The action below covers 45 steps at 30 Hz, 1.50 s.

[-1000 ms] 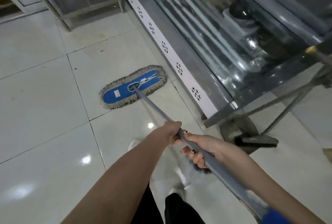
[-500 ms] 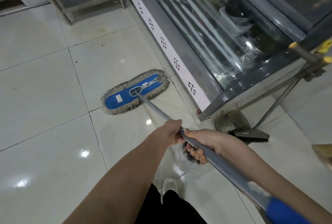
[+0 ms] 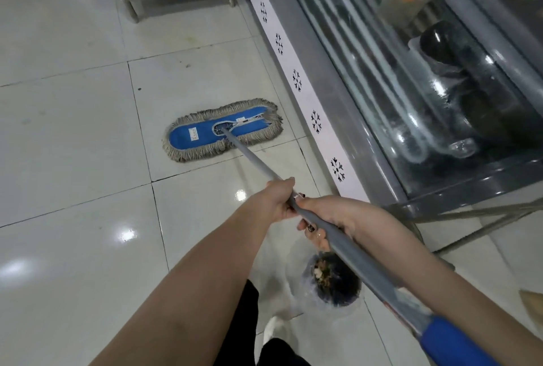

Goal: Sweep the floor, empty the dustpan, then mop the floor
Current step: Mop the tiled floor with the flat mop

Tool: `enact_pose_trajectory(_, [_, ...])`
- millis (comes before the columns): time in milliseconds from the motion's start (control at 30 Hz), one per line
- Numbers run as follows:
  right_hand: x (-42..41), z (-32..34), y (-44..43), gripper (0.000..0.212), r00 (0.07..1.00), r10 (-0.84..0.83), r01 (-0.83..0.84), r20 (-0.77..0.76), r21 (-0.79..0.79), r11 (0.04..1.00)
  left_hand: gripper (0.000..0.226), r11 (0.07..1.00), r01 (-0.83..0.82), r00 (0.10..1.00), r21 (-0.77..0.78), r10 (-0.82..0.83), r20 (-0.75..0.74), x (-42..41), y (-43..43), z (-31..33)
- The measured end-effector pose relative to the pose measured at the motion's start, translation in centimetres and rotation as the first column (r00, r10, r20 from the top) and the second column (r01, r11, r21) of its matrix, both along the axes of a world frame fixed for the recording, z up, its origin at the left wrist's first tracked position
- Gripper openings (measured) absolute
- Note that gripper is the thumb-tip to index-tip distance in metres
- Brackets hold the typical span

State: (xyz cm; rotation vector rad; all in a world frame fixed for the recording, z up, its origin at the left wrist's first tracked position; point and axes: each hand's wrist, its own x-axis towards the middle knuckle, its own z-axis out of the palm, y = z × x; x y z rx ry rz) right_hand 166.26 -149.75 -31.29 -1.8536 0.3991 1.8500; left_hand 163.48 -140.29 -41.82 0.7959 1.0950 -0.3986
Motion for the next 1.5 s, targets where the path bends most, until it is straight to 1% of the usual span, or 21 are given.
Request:
enact_pose_trajectory(200, [4.1, -0.4, 11.0, 0.058, 1.000, 0.019, -0.019, 0.010, -0.018, 1.000, 0.026, 0.998, -0.039, 0.999, -0.041, 0.040, 0.002, 4.2, 11.0, -0.7])
enact_pose_trajectory(267, [5.6, -0.2, 14.6, 0.058, 1.000, 0.015, -0.014, 0.019, -0.013, 1.000, 0.024, 0.999, -0.033, 0.999, -0.035, 0.033, 0.005, 5.7, 14.5, -0.3])
enact_pose_trajectory(367, [7.5, 0.5, 19.5, 0.057, 0.999, 0.020, -0.019, 0.030, -0.018, 1.000, 0.017, 1.000, 0.000, 1.000, -0.030, -0.001, -0.028, 7.5, 19.3, 0.6])
enact_pose_trajectory(533, [10.4, 0.0, 25.6, 0.053, 1.000, 0.012, -0.012, 0.021, -0.036, 0.999, 0.022, 0.999, -0.016, 0.999, -0.040, 0.015, -0.034, 10.2, 25.7, 0.4])
enact_pose_trajectory(767, [16.0, -0.5, 33.6, 0.048, 0.998, 0.054, -0.053, 0.042, -0.030, 0.998, 0.020, 0.994, -0.096, 0.995, -0.051, 0.095, -0.013, 15.3, 33.3, 0.3])
enact_pose_trajectory(933, [22.2, -0.6, 40.3, 0.052, 0.995, 0.102, -0.102, 0.011, -0.028, 0.994, 0.023, 0.990, -0.133, 0.991, -0.040, 0.132, -0.021, 21.1, 39.8, 0.3])
enact_pose_trajectory(1167, [30.5, 0.0, 49.8, 0.052, 0.981, 0.190, -0.189, 0.032, -0.029, 0.982, 0.022, 0.976, -0.209, 0.978, -0.054, 0.209, -0.009, 28.7, 49.0, 1.1])
enact_pose_trajectory(1267, [32.5, 0.2, 53.1, 0.052, 0.976, 0.215, -0.214, 0.041, -0.037, 0.976, 0.022, 0.976, -0.215, 0.977, -0.039, 0.214, -0.020, 30.6, 52.3, 1.4])
enact_pose_trajectory(1400, [35.1, -0.3, 58.3, 0.054, 0.966, 0.255, -0.254, 0.048, -0.033, 0.967, 0.024, 0.975, -0.221, 0.975, -0.021, 0.221, 0.003, 33.1, 57.3, 0.8])
enact_pose_trajectory(1500, [36.6, -0.7, 62.4, 0.051, 0.964, 0.258, -0.257, 0.058, -0.031, 0.966, 0.024, 0.971, -0.236, 0.972, -0.026, 0.236, 0.008, 34.5, 61.5, 0.2])
